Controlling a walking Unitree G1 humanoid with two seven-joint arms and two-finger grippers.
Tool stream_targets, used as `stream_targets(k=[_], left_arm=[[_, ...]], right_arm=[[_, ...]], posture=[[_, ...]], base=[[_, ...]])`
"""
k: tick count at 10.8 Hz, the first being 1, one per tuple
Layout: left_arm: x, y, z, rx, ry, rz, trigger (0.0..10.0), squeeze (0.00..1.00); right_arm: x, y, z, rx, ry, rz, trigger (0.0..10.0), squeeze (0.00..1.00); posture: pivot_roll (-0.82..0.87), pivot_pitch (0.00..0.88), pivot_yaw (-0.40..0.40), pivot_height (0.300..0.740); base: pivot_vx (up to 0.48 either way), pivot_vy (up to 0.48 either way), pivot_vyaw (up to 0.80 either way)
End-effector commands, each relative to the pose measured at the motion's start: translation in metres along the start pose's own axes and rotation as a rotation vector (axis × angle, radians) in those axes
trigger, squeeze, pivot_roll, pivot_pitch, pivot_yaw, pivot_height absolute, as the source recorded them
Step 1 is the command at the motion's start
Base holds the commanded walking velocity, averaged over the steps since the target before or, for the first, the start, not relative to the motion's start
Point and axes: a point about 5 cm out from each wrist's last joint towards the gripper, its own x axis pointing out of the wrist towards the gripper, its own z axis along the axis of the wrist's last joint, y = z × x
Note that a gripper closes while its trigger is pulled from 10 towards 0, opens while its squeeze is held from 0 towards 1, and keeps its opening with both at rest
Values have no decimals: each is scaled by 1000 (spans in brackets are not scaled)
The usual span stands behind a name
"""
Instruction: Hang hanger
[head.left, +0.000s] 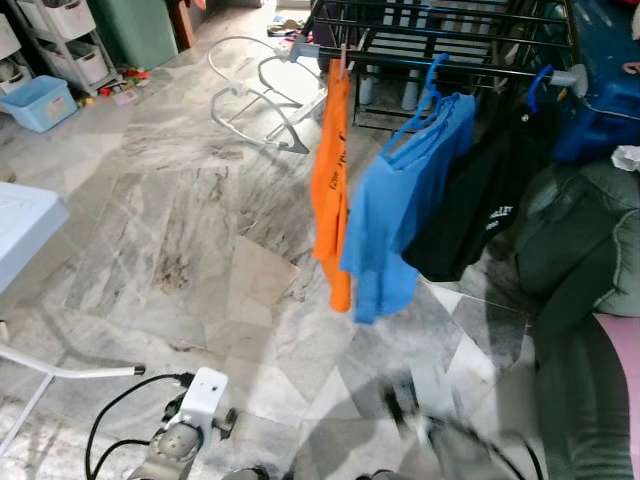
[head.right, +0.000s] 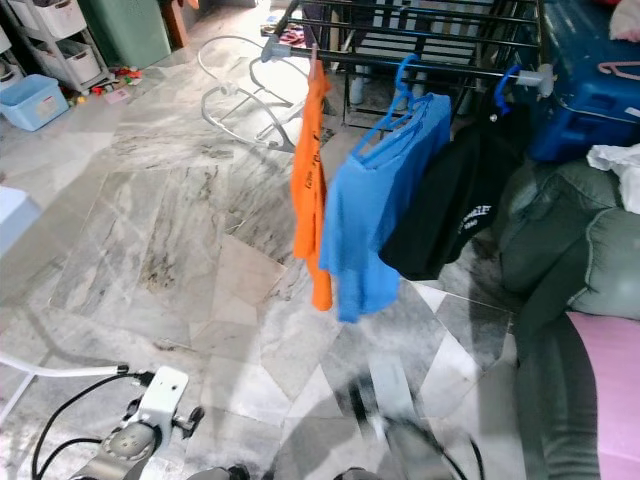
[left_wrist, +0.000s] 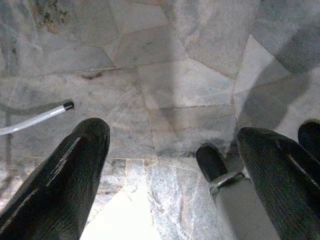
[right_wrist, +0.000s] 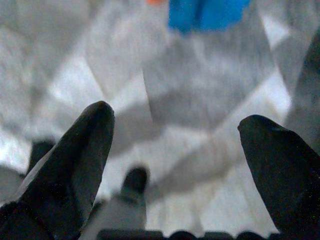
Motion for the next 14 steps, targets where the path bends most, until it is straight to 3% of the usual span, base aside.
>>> stream_targets(k=[1,2,5,6,7,9,10,11,14], left_arm=[[-2,0,-10,5,41,-11,10000,0],[-3,2,-13,-2,55,-10,10000,0],[-5,0,-22,-22,99,-12,10000,0],[-5,0,-23,-17,101,-16,10000,0],[-5,0,-22,-49,101,-26,10000,0],[-4,0,-18,-105,77,-42,10000,0],[-4,0,-18,-91,79,-43,10000,0],[-4,-1,-19,-87,84,-39,10000,0],[-8,0,-30,-73,116,-41,10000,0]], right_arm=[[-1,0,-9,-26,54,14,10000,969],[-5,-5,-20,-27,111,1,10000,957],[-9,-12,-32,7,149,-7,10000,569],[-10,-13,-33,12,153,-12,10000,557],[-10,-13,-33,29,147,-20,10000,369],[-11,-15,-35,41,158,-30,10000,141],[-11,-14,-36,28,163,-26,10000,59],[-12,-14,-38,20,174,-27,10000,0],[-13,-14,-43,28,190,-30,10000,0]], posture=[[-164,76,24,740],[-157,74,22,740],[-166,79,28,740],[-168,80,30,740],[-170,81,32,740],[-171,83,34,740],[-171,84,35,740],[-171,83,33,740],[-173,88,33,740]], base=[[0,0,0],[0,0,0],[0,0,0],[0,0,0],[0,0,0],[0,0,0],[0,0,0],[0,0,0],[0,0,0]])
